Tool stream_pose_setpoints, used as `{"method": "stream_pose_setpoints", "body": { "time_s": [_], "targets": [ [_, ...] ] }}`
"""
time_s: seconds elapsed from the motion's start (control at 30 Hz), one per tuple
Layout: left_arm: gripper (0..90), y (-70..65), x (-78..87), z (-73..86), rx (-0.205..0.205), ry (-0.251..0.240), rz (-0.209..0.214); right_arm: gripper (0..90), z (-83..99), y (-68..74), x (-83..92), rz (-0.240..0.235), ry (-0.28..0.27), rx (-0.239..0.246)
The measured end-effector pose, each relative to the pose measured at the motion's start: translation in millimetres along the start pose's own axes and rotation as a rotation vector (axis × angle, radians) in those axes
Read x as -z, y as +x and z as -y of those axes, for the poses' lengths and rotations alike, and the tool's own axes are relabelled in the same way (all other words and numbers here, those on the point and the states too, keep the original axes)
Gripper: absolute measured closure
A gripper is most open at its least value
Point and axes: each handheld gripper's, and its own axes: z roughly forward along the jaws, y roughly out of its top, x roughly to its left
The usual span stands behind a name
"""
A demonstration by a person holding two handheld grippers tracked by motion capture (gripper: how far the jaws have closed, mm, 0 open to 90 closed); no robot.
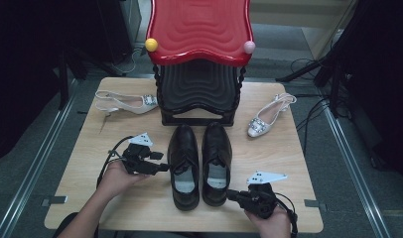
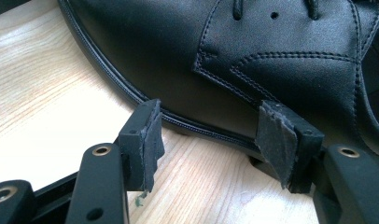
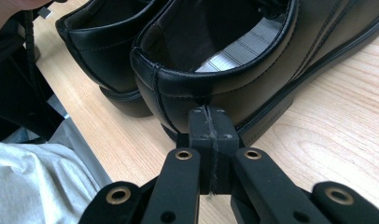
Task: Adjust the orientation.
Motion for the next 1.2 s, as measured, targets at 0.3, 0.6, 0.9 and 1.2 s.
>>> {"method": "stream_pose_setpoints", "body": {
  "time_s": [0.3, 0.6, 0.9, 1.2],
  "targets": [
    [41.2, 2.0, 1.5, -0.3, 0.012, -0.023, 0.000, 90.0, -4.9, -0.3, -0.9, -0.008, -0.010, -0.002],
    [43.0, 9.9, -1.0, 0.0, 0.031, -0.025, -0.028, 90.0, -20.5, -37.3, -4.4, 0.078, -0.094, -0.056],
    [75.5, 23.9, -6.9, -3.5, 0.033, 0.002, -0.061, 90.0, -47.6, -73.8, -38.8, 0.159, -0.078, -0.055],
    [80.3, 15.3, -21.5, -5.5, 0.030, 0.053, -0.083, 90.0, -58.5, -88.8, -52.5, 0.169, -0.036, -0.097]
  ]
}}
